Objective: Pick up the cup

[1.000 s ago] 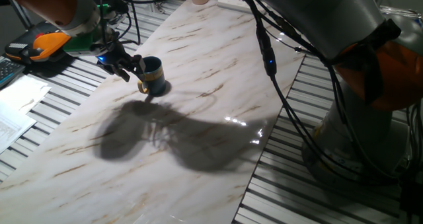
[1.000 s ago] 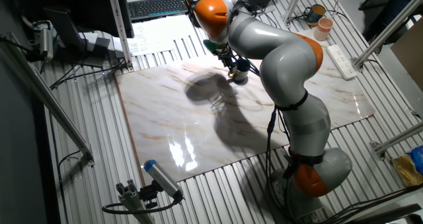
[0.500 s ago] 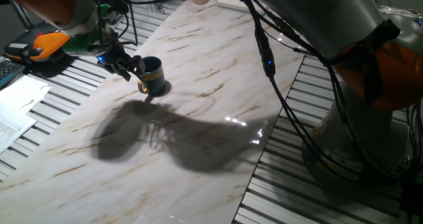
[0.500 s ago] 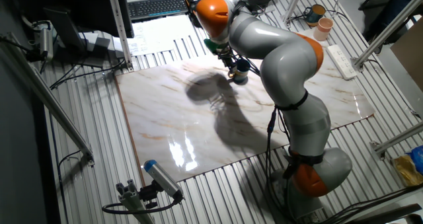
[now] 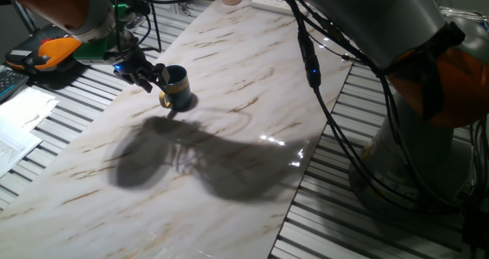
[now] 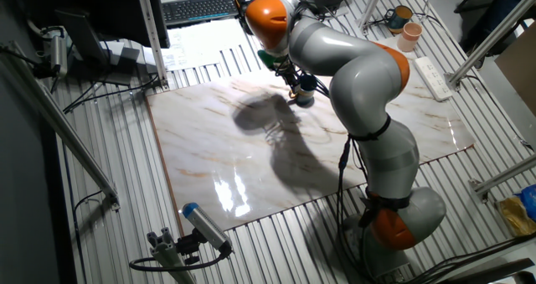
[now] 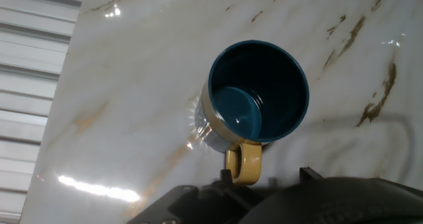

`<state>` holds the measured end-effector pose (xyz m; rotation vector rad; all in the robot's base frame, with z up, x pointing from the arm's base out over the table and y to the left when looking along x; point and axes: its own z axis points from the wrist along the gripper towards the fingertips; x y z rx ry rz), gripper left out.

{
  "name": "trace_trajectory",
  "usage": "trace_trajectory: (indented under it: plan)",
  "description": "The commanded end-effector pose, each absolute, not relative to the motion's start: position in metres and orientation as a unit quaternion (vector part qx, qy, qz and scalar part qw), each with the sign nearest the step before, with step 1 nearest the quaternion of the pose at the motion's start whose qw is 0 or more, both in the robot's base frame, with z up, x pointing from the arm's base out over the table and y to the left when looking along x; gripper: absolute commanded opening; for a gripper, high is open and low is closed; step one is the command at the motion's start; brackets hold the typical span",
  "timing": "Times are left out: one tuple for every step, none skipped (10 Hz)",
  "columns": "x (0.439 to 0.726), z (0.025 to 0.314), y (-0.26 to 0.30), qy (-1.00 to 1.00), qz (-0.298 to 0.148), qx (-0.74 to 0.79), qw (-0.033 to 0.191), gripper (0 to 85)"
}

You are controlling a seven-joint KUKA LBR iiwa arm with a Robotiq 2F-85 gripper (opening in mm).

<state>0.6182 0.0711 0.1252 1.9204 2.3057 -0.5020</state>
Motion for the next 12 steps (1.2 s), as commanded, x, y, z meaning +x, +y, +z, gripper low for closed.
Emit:
trace_trajectory:
  plan:
    - [0.6182,0.1251,0.0712,0.756,-0.166,0.631,0.051,51.0]
    - [0.6181,0.125,0.0713,0.754,-0.168,0.633,0.053,51.0]
    - [0.6176,0.1245,0.0713,0.753,-0.17,0.633,0.056,51.0]
    - [0.6173,0.1241,0.0713,0.753,-0.168,0.633,0.059,51.0]
    - [0.6172,0.1239,0.0713,0.754,-0.167,0.632,0.059,51.0]
    - [0.6171,0.1237,0.0711,0.756,-0.165,0.631,0.06,51.0]
    - [0.6172,0.1235,0.0711,0.757,-0.161,0.631,0.06,51.0]
    - [0.6171,0.1232,0.0711,0.757,-0.161,0.631,0.06,51.0]
    - [0.617,0.123,0.071,0.756,-0.163,0.631,0.061,51.0]
    - [0.6165,0.123,0.0706,0.756,-0.16,0.631,0.061,51.0]
    - [0.6163,0.1227,0.0709,0.758,-0.156,0.63,0.063,51.0]
    - [0.6162,0.1223,0.0711,0.758,-0.157,0.63,0.063,51.0]
